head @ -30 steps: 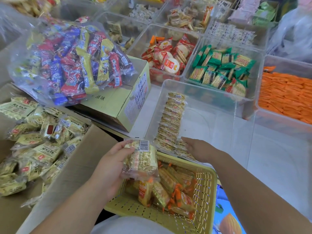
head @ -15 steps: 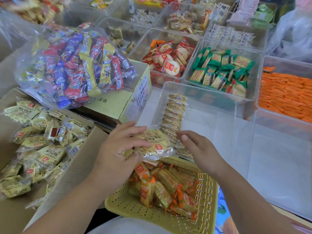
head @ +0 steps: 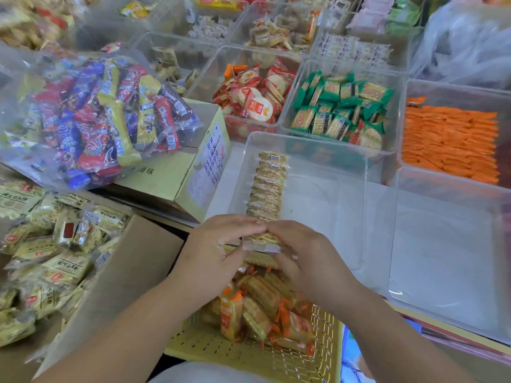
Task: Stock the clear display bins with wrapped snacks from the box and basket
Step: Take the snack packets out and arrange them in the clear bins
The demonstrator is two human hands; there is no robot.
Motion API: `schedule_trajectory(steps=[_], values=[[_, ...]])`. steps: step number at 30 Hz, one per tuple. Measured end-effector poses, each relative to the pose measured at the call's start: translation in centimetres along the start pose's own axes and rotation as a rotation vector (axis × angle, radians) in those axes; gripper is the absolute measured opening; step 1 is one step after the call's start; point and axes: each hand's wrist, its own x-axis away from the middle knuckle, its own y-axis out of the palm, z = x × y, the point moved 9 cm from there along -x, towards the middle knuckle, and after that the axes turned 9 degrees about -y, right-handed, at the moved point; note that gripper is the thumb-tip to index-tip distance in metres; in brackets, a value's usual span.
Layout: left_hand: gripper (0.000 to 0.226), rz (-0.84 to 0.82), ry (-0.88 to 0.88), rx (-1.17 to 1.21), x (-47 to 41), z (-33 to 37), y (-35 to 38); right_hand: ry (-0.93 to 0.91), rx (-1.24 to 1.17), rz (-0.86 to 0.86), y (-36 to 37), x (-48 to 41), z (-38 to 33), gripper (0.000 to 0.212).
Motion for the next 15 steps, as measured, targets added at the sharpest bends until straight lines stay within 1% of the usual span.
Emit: schedule_trajectory(steps=[1, 3, 5, 6, 8, 11, 13, 15], values=[[0.065, -0.038, 0.003, -0.043, -0.4, -0.1, 0.7, 0.020, 0.031, 0.010, -0.4, 0.0, 0.9, 0.049], [0.074, -0.108, -0.034, -0.195, -1.4, -1.2, 1.9, 0.095, 0.108, 0.094, -2.3, -0.2, 3.6, 0.044], [0.086, -0.109, -0.183, -0.374, -2.4, -4.0, 2.1, 0.192, 0.197, 0.178, -4.2, -0.5, 7.1, 0.038], [0.092, -0.107, -0.266, -0.454, -2.8, -5.4, 2.0, 0.246, 0.235, 0.178, -4.7, -0.8, 9.1, 0.036], [0.105, -0.165, -0.389, -0.551, -3.3, -7.7, 2.5, 0.384, 0.273, 0.074, -4.2, -1.3, 13.1, 0.035], [0.117, -0.272, -0.430, -0.652, -3.6, -9.4, 3.6, 0.562, 0.329, -0.186, -1.6, -1.1, 17.9, 0.036], [0.124, -0.301, -0.436, -0.716, -3.8, -9.7, 3.9, 0.619, 0.276, -0.317, 0.6, -0.8, 19.5, 0.039], [0.133, -0.330, -0.456, -0.753, -3.9, -9.8, 3.9, 0.675, 0.145, -0.388, 2.4, -0.3, 20.2, 0.044]])
